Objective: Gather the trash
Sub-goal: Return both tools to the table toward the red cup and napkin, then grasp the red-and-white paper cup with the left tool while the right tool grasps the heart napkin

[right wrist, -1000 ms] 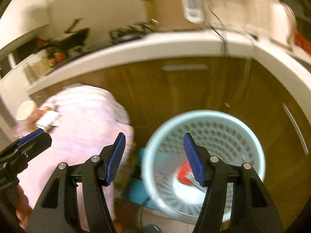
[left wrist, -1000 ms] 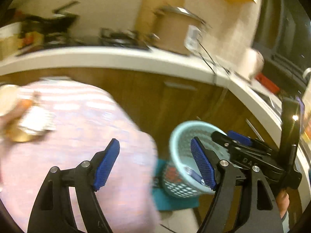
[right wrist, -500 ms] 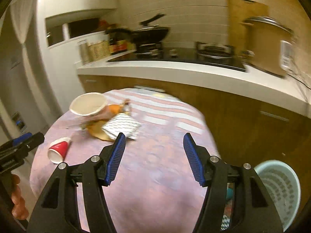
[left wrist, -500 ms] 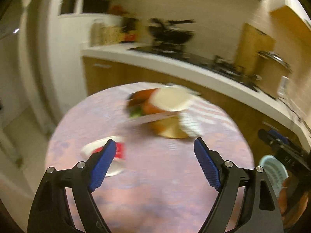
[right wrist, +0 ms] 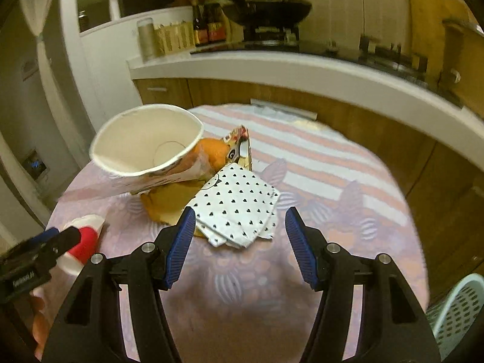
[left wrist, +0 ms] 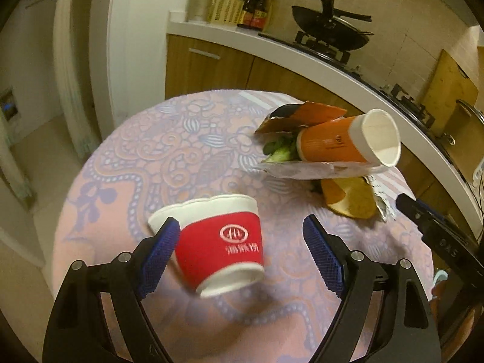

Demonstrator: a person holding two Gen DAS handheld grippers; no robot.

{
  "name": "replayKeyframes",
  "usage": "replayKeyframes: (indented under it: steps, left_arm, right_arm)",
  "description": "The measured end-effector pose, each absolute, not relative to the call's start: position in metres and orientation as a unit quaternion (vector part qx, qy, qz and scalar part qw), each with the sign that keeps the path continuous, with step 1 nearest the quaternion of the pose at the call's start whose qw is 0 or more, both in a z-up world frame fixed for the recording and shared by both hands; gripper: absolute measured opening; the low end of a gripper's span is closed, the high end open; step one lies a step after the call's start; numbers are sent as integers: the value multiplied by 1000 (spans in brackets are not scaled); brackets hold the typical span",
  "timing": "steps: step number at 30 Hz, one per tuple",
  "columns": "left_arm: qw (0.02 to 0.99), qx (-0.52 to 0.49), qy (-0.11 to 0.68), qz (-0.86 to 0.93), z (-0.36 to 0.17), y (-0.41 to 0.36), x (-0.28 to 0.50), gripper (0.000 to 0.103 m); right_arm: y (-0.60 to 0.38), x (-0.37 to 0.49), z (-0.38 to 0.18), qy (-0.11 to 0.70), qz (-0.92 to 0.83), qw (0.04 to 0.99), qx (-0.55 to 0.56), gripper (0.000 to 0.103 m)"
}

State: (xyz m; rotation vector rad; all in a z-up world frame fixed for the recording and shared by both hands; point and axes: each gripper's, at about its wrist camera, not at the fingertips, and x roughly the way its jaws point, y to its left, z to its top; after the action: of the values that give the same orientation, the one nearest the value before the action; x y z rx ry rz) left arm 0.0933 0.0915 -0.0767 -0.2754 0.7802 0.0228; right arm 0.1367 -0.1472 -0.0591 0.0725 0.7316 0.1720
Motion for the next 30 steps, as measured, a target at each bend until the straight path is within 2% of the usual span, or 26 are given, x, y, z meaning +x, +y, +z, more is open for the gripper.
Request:
replayKeyframes:
  steps: [2, 6, 10, 11, 15, 18, 21, 23, 28, 30]
  left_arm:
    - [915, -130, 381, 17, -80, 90, 100, 82]
    - [915, -121, 383, 29, -87, 89, 107, 82]
    - [916, -116, 383, 36, -88, 91, 108, 81]
    - [916, -115, 383, 39, -88, 92, 108, 81]
    - [912, -110, 392, 52, -92, 98, 106, 80]
    - [911, -124, 392, 42, -93, 106, 100, 80]
    - [906, -141, 397, 40, -96, 115, 100, 80]
    - [903, -147, 402, 34, -98, 116, 101, 80]
    - [897, -141, 417, 44, -100, 114, 102, 80]
    - [893, -142, 424, 43, -101, 113, 99, 76]
  right_arm:
    - [-147, 151, -67, 370, 84, 924, 51, 59]
    - [-146, 171, -80, 392, 81, 914, 65, 69]
    - [-142, 182, -93, 416, 73, 904, 63, 69]
    - [-143, 182, -94, 418, 76, 903, 66, 67]
    - [-146, 179, -94, 416, 82, 903, 72, 42]
    - [-146, 176, -93, 411, 87, 905, 74, 30]
    - [-146, 169, -90, 399, 80, 911, 65, 27]
    - [-146, 165, -87, 391, 82, 914, 63, 19]
    - [-159, 149, -76, 376, 69, 922, 66, 18]
    - [-168, 141, -70, 369, 66, 925, 70, 18]
